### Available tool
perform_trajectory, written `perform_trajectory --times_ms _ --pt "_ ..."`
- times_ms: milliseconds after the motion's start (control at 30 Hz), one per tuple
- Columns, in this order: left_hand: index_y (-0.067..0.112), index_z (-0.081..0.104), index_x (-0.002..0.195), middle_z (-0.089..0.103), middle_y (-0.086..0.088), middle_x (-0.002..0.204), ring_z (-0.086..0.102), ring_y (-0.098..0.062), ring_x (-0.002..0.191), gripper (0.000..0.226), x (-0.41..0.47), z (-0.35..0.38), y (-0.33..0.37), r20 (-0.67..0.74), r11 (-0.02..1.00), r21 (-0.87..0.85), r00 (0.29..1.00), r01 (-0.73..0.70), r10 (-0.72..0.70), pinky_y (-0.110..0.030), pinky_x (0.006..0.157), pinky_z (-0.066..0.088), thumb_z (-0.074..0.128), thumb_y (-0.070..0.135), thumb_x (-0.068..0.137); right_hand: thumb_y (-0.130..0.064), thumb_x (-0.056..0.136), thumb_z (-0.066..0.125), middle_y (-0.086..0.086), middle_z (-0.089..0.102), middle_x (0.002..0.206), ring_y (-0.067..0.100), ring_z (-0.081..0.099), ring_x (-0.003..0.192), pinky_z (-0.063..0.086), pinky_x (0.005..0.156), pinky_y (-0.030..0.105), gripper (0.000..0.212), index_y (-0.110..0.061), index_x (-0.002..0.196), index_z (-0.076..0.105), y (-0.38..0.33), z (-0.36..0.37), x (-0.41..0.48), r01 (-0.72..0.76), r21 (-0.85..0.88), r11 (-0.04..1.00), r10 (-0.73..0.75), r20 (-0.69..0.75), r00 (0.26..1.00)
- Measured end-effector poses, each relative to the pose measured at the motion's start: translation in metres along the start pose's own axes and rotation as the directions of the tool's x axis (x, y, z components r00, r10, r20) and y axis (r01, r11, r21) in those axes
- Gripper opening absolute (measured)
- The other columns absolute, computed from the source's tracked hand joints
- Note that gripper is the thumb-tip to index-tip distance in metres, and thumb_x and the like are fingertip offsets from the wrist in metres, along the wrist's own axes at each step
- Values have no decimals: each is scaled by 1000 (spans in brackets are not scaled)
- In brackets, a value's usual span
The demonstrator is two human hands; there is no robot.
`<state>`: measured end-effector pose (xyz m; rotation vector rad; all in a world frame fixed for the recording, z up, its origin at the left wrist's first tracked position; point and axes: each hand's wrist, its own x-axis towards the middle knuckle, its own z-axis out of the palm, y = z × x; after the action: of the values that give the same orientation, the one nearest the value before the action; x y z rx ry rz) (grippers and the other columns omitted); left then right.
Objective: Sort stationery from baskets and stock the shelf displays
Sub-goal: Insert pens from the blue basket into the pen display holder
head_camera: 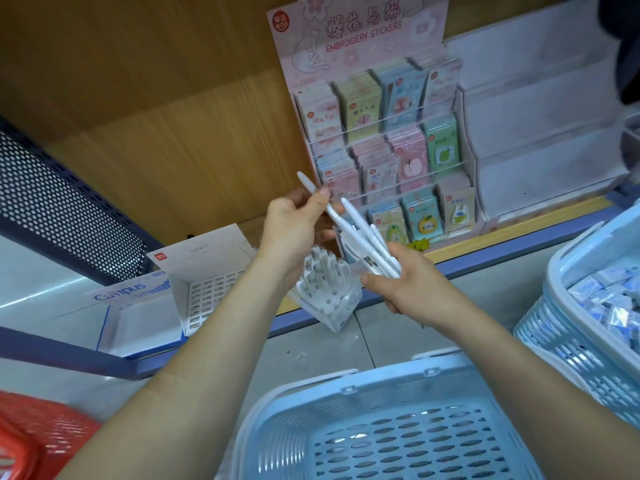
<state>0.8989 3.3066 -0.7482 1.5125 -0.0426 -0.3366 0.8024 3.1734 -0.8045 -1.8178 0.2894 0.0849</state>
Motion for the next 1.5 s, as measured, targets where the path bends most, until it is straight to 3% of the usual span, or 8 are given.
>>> perform_trajectory --times_ms 233,333,433,567,767,900,1100,1500 --pt "15 57 112 63 -6 68 67 -23 65 28 -3 -18 24 -67 991 -114 996 -65 57 -39 69 60 42 36 102 -16 88 62 -3 44 59 10 35 44 30 45 25 7 -18 95 61 5 -5 4 -54 1 999 54 -126 991" --pt "23 63 99 45 2 61 43 -11 52 26 -8 -33 22 30 954 271 992 -127 124 -29 51 44 40 34 103 -5 90 58 2 34 59 11 26 42 23 42 23 16 -16 81 50 4 -9 8 -142 339 930 196 -131 972" --pt "34 61 117 52 1 70 42 -11 58 25 -17 -38 3 327 621 748 944 -234 -38 -32 54 36 43 24 103 -16 92 65 2 45 60 9 27 43 24 39 20 16 -13 84 51 -4 -11 7 -114 585 803 171 -42 984" --pt "44 62 123 67 7 82 51 -5 67 31 -26 -32 -10 477 351 839 873 -417 -102 -31 67 43 56 28 98 -16 90 67 4 56 66 10 29 42 26 38 19 13 -8 88 57 -6 -4 8 -90 546 833 101 9 995" --pt "36 72 109 69 14 82 59 -4 74 22 -25 -40 3 420 417 839 904 -351 -84 -27 69 47 69 36 87 -8 90 67 9 57 68 12 30 43 27 38 20 6 -7 85 63 -3 -3 10 -97 484 870 117 -10 993" --pt "6 73 88 72 -11 74 66 -17 65 8 -23 -66 10 141 865 501 988 -19 -60 -27 65 57 73 3 81 -7 90 65 11 56 70 9 32 40 27 37 19 8 -6 84 60 0 -10 15 -124 600 790 228 -101 968" --pt "-1 70 87 72 -16 73 70 -18 66 9 -28 -70 7 13 959 282 999 -32 29 -22 66 59 70 -5 79 -9 90 65 11 65 71 9 34 40 29 37 18 6 -8 85 63 1 -7 16 -197 555 808 245 -13 969" --pt "18 80 87 71 15 76 64 2 69 9 -37 -77 12 139 475 828 930 -298 341 -16 70 51 80 15 79 -12 89 61 7 58 79 11 36 47 31 44 23 21 -6 109 64 1 -2 18 -198 456 868 288 -137 948"
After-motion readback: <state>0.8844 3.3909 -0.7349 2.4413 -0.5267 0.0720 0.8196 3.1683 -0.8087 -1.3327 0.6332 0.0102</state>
